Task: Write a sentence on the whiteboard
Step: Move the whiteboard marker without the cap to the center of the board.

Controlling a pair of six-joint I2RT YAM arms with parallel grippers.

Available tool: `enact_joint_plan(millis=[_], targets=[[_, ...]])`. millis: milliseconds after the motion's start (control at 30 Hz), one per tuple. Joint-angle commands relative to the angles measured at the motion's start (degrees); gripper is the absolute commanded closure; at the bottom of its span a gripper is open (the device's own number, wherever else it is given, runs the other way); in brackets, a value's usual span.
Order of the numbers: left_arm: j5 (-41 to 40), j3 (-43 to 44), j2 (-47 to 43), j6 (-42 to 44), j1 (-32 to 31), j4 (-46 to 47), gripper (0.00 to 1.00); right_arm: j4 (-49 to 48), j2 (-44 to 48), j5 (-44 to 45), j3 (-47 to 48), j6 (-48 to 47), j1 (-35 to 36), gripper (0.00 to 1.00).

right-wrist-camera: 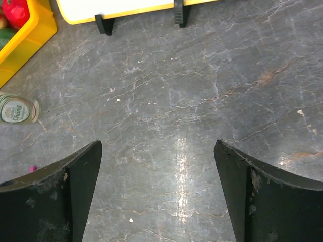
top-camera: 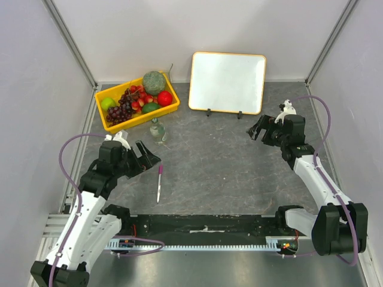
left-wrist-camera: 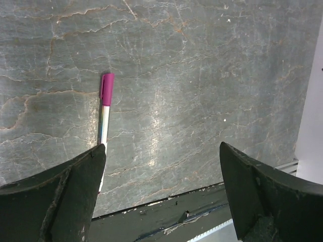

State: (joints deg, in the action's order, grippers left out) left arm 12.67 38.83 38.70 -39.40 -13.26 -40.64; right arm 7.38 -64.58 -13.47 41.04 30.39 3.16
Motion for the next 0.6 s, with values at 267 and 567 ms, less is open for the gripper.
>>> enact_joint_plan(millis=[267,567], targets=[[4.7,-4.5,5.8,-3.8,0.1,-0.7,0.05,-0.3,-0.6,-6.7,0.8,-1.7,2.6,0.02],[6.9,-8.9,13.8,-4.4,0.1,7.7,0.09,-0.2,0.2,-6.9,-2.4,-1.4,4.6,0.02]])
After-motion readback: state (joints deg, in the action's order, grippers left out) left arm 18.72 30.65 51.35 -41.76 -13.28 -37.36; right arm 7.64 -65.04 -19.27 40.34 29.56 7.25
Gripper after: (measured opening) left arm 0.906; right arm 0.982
